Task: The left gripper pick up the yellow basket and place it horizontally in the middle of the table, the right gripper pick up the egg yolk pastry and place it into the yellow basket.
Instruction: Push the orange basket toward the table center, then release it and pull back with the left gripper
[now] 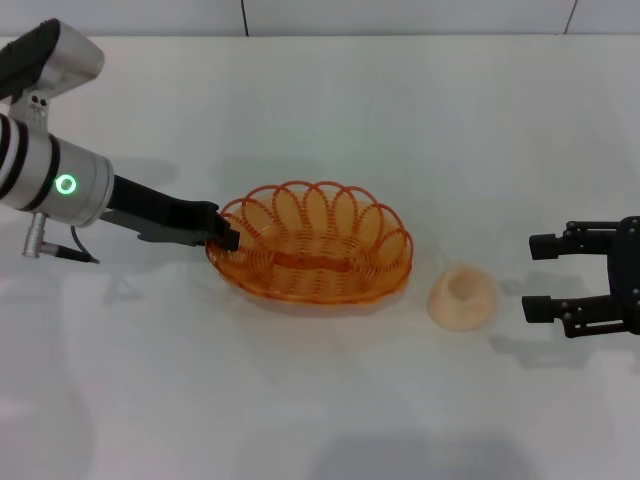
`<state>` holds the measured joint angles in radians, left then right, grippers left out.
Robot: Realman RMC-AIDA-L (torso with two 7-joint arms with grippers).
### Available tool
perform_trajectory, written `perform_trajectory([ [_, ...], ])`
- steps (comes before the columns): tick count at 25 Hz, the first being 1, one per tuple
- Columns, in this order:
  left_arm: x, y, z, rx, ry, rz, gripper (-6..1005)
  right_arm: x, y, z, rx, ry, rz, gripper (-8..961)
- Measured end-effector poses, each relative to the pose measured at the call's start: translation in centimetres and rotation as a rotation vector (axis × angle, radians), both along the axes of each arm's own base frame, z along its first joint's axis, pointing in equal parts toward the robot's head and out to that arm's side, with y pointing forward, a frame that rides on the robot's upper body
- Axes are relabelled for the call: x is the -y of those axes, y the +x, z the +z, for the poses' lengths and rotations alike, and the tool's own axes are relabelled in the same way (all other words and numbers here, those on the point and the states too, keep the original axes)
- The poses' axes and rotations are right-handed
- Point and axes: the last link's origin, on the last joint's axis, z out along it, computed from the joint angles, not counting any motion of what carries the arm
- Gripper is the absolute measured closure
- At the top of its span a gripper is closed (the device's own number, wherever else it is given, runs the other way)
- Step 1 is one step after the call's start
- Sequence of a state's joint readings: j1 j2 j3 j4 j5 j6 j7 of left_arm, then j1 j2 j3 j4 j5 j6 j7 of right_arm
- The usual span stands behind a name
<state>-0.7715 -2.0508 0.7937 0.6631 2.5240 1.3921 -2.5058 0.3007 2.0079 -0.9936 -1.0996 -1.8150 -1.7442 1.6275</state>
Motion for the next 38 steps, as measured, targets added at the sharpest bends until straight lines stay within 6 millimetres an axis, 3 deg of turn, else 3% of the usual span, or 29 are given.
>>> perform_trajectory([
  [35,0.14,0.21,-0.52,0.011,-0.004,0.0,900,-0.11,0.09,-0.03,-0.001,-0.001,-0.005,193],
  [38,0.19,0.1,-0.49,0.01,-0.002,-0.001,773,-0.11,0.09,-0.03,-0.001,-0.001,-0.005,193],
])
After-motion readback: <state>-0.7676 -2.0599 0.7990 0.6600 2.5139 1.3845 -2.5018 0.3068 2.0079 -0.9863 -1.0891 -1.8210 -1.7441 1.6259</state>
